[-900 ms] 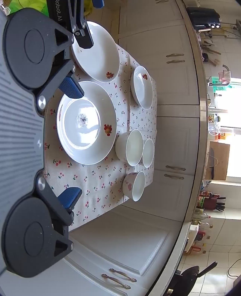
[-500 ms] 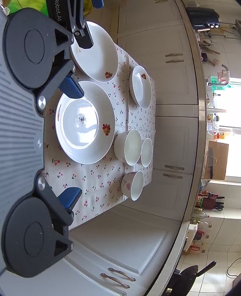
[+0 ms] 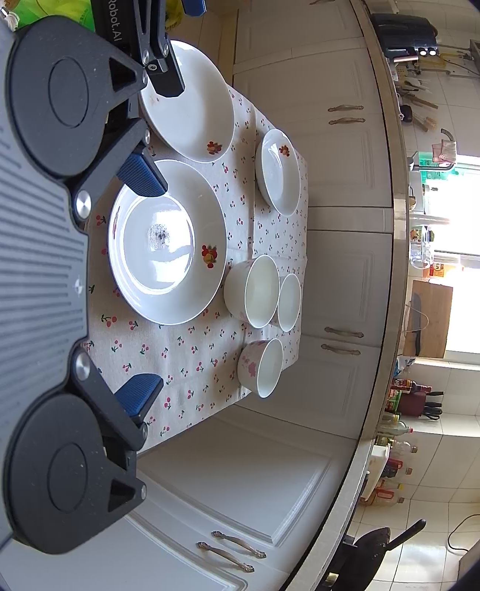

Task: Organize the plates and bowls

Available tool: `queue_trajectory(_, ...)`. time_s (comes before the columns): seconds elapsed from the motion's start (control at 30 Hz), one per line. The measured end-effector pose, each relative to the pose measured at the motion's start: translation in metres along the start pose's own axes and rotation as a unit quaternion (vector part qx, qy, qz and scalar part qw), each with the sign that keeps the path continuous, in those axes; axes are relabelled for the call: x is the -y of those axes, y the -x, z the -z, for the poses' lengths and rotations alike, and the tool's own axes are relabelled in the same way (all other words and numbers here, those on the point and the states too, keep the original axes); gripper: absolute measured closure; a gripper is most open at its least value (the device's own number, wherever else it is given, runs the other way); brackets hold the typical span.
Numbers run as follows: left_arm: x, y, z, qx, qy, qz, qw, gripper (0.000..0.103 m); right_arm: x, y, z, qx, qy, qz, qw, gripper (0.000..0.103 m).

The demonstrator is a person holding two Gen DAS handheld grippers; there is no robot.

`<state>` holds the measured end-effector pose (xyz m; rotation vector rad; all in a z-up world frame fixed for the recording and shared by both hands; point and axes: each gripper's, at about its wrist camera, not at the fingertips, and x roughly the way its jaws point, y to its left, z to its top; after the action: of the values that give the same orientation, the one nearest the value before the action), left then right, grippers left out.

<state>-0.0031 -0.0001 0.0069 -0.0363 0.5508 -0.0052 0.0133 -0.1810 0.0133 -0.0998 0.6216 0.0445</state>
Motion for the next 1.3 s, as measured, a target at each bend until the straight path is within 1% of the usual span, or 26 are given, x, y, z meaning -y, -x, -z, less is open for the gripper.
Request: queue_trajectory(1.3,-0.0001,-0.0008,0.0006,0.002,-0.001,0.001,1.0,0.001,-0.0021,0.0021,0.0007,0.006,0.002,0.008,1.0,0.0)
